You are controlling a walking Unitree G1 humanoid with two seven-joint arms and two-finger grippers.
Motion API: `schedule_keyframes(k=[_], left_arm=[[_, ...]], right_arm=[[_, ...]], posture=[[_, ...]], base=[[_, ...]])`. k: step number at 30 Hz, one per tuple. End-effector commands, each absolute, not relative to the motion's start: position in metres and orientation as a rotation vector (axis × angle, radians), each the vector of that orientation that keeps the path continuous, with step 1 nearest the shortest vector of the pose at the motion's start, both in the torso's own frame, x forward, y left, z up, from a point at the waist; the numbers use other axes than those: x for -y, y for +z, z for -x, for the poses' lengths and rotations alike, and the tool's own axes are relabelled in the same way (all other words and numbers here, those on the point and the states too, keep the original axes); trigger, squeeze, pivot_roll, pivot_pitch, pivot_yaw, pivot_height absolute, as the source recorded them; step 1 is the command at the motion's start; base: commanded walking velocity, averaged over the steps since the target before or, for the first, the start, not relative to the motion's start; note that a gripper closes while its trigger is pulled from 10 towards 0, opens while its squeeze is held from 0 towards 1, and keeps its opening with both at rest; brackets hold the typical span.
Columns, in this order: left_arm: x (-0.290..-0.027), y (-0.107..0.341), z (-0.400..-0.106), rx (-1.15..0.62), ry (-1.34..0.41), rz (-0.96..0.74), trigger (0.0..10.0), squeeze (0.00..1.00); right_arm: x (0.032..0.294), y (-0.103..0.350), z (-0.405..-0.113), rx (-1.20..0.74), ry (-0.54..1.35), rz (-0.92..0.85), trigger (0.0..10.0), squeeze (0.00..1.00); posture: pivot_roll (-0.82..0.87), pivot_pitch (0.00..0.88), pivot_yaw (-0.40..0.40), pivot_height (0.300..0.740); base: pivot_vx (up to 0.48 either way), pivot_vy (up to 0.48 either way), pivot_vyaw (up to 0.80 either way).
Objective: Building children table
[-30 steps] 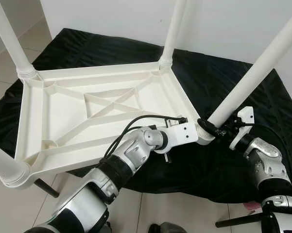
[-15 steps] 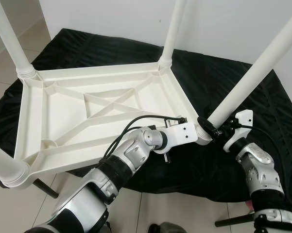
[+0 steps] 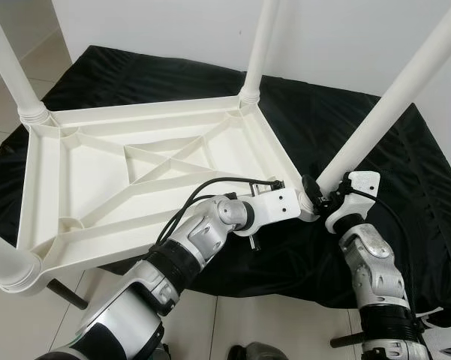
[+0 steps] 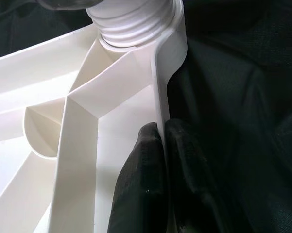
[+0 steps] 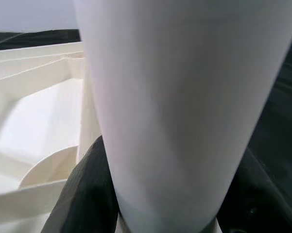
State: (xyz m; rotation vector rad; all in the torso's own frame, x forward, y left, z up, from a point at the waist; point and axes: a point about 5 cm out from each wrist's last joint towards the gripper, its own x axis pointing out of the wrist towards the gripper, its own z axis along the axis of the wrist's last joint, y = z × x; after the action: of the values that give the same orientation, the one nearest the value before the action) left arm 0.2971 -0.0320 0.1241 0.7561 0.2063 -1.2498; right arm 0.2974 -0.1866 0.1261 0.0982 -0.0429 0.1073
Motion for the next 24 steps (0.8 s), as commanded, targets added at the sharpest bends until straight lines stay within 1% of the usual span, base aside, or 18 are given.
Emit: schedule_keyframes(k=[1, 2, 3, 5, 7, 8, 9, 12, 22, 23, 24], left_arm=[[0.042, 0.103, -0.279, -0.293, -1.359, -0.784, 10.0, 0.00], [0.042, 0.103, -0.279, -0.293, -1.359, -0.784, 10.0, 0.00], [0.042, 0.103, -0.278, -0.293, -1.359, -0.784, 10.0, 0.00], [0.042, 0.103, -0.278, -0.293, -1.359, -0.784, 10.0, 0.00], [0.043, 0.103, -0.278, -0.293, -1.360, -0.782, 10.0, 0.00], [0.043, 0.103, -0.278, -0.293, -1.360, -0.782, 10.0, 0.00], [0.043, 0.103, -0.278, -0.292, -1.361, -0.781, 10.0, 0.00], [0.044, 0.103, -0.277, -0.292, -1.362, -0.779, 10.0, 0.00], [0.044, 0.105, -0.279, -0.291, -1.357, -0.776, 10.0, 0.00], [0.044, 0.105, -0.279, -0.291, -1.357, -0.775, 10.0, 0.00], [0.044, 0.105, -0.279, -0.291, -1.357, -0.775, 10.0, 0.00]], right_arm=[[0.163, 0.146, -0.303, 0.117, 0.102, -0.160, 10.0, 0.00], [0.163, 0.146, -0.303, 0.117, 0.102, -0.160, 10.0, 0.00], [0.160, 0.145, -0.304, 0.109, 0.050, -0.166, 10.0, 0.00], [0.160, 0.145, -0.304, 0.109, 0.050, -0.166, 10.0, 0.00], [0.153, 0.144, -0.304, 0.105, -0.069, -0.198, 10.0, 0.00], [0.153, 0.144, -0.304, 0.105, -0.069, -0.198, 10.0, 0.00], [0.150, 0.144, -0.304, 0.104, -0.113, -0.204, 10.0, 0.00], [0.146, 0.146, -0.303, 0.105, -0.146, -0.192, 10.0, 0.00], [0.149, 0.148, -0.300, 0.091, -0.182, -0.184, 10.0, 0.00], [0.148, 0.149, -0.300, 0.094, -0.178, -0.186, 10.0, 0.34], [0.148, 0.149, -0.300, 0.097, -0.174, -0.188, 10.0, 0.34]], posture=[[-0.02, 0.016, -0.075, 0.740], [-0.02, 0.016, -0.075, 0.740], [-0.02, 0.016, -0.075, 0.740], [-0.02, 0.016, -0.075, 0.740], [-0.01, 0.020, -0.077, 0.740], [-0.01, 0.020, -0.077, 0.740], [-0.01, 0.022, -0.078, 0.740], [-0.01, 0.025, -0.078, 0.740], [-0.02, 0.037, -0.073, 0.740], [-0.02, 0.038, -0.073, 0.740], [-0.02, 0.038, -0.073, 0.740]], base=[[0.000, 0.000, 0.00], [0.000, 0.000, 0.00], [0.000, 0.000, 0.00], [0.000, 0.000, 0.00], [0.000, 0.000, 0.00], [0.000, 0.000, 0.00], [0.000, 0.000, 0.00], [0.000, 0.000, 0.00], [0.000, 0.000, 0.00], [0.000, 0.000, 0.00], [0.000, 0.000, 0.00]])
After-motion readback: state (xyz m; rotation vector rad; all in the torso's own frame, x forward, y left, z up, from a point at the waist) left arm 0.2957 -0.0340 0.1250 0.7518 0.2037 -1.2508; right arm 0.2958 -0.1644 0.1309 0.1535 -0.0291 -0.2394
